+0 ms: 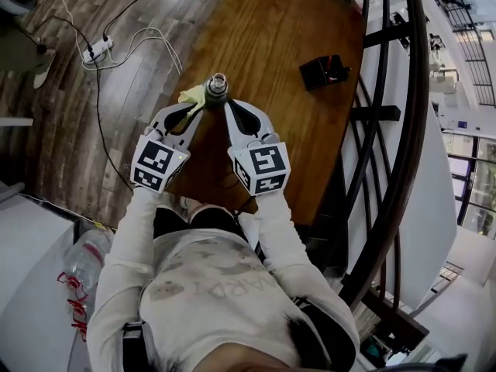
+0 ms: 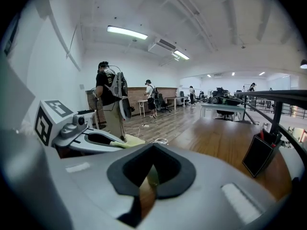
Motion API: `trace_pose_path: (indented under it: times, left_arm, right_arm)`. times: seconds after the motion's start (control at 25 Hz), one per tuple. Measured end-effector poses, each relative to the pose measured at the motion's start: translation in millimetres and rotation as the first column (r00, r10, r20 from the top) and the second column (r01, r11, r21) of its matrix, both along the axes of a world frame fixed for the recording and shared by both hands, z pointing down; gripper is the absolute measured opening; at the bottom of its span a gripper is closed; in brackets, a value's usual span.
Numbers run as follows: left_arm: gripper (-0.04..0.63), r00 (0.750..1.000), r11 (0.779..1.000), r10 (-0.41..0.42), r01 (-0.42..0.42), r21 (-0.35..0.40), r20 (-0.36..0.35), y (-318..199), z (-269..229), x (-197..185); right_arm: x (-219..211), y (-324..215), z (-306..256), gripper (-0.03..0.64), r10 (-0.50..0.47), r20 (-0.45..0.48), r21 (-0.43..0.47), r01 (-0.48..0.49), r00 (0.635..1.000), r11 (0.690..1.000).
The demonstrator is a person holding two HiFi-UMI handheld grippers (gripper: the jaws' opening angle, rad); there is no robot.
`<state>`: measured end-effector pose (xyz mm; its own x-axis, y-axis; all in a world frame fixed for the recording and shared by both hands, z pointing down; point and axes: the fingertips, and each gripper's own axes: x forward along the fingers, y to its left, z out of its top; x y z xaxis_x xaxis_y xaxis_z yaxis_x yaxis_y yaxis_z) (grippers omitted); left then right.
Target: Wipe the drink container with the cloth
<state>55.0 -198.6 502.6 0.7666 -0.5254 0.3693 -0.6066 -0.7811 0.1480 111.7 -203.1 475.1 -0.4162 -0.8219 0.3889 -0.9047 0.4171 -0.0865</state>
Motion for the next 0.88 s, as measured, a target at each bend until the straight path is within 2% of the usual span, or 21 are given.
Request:
trace_pose_path:
  times: [0.4, 0.88]
  left_arm:
    - [0.031, 0.998, 0.998, 0.033, -0.030, 0.050, -0.058, 20.9, -36.5, -18.2]
    - [0.031, 0.993, 0.990, 0.068, -0.055, 0.131, -0.096, 48.6, -81.8, -47.8]
  right_arm:
    - [4.7, 33.4, -34.5, 0.011, 0.105, 0.046, 0.083, -0.109, 0.993, 0.991]
    - [-3.1, 77.7, -73.0, 0.011, 0.208, 0.063, 0.164, -0.216, 0.976, 0.963]
